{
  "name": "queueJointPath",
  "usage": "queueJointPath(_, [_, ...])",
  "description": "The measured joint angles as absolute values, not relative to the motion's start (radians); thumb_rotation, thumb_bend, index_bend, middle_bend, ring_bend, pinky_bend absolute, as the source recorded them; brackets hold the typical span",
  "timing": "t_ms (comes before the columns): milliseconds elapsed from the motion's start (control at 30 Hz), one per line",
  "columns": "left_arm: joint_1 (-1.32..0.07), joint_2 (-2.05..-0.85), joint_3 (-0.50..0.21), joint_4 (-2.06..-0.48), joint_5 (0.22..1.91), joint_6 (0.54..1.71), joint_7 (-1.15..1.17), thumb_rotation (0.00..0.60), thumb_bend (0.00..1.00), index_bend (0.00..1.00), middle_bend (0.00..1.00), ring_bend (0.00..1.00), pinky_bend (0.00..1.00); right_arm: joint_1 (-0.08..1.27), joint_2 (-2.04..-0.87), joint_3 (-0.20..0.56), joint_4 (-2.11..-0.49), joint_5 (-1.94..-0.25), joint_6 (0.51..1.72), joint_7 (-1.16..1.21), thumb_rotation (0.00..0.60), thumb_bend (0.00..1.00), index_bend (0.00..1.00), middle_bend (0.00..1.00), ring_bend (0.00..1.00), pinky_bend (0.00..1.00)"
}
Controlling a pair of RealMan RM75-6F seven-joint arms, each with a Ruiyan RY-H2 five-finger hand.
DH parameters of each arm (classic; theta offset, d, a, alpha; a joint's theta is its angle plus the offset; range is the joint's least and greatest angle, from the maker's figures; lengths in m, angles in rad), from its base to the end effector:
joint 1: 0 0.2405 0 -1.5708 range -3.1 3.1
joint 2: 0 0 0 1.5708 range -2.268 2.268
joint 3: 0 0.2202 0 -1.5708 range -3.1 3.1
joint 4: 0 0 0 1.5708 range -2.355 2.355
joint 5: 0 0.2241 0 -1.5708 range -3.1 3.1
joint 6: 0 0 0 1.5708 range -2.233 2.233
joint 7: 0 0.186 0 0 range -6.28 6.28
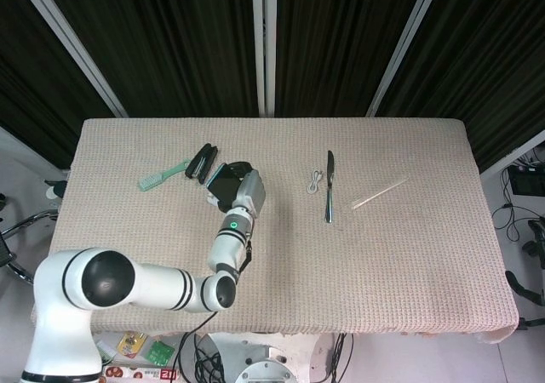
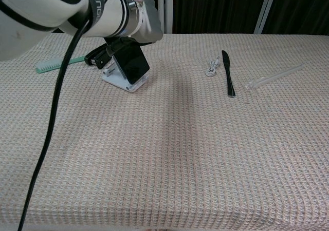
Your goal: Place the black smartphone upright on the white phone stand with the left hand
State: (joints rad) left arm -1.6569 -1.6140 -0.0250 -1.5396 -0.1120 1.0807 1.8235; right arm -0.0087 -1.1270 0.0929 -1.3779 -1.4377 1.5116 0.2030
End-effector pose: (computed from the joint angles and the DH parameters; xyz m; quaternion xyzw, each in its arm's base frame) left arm 0.0220 0.3788 -0.0830 -0.8564 0.0911 0.0608 0.5045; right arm -0.3525 -0.2011 0.1770 0.5367 -0.3935 0.3714 0.6474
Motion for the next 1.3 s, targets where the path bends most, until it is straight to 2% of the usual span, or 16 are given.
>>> queueJointPath(433, [-1.646,-1.636,-0.011,-1.489,-0.152,1.070,1.825,0.600,0.45,0.54,0.55,0.43,0.47,-0.014,-1.127,0.092,-1.370,-1.435,1.511,0.211,0.600,0.17,0.00,0.00,0.00,0.00])
queueJointPath(1033, [-1.641,-1.676,0.006,-1.451,-0.120,1.034,1.830,0.600,0.45,0.53,0.55,0.42,0.47,-0.018,-1.133,0.093,-1.350,-1.426,1.505,0.227,0.600,0.18,0.00,0.00,0.00,0.00])
queueJointPath(1133, [-1.641,-1.676,0.006,-1.450,-0.116,1.028,1.829,0.600,0.44,0.46,0.48,0.39,0.45,-0.018,-1.134,0.094,-1.347,-1.425,1.504,0.230,0.600,0.18,0.00,0.00,0.00,0.00])
queueJointPath(1300, [-1.641,-1.661,0.005,-1.464,-0.100,0.996,1.815,0.600,0.36,0.19,0.21,0.24,0.36,-0.019,-1.134,0.095,-1.345,-1.425,1.504,0.233,0.600,0.18,0.00,0.00,0.00,0.00])
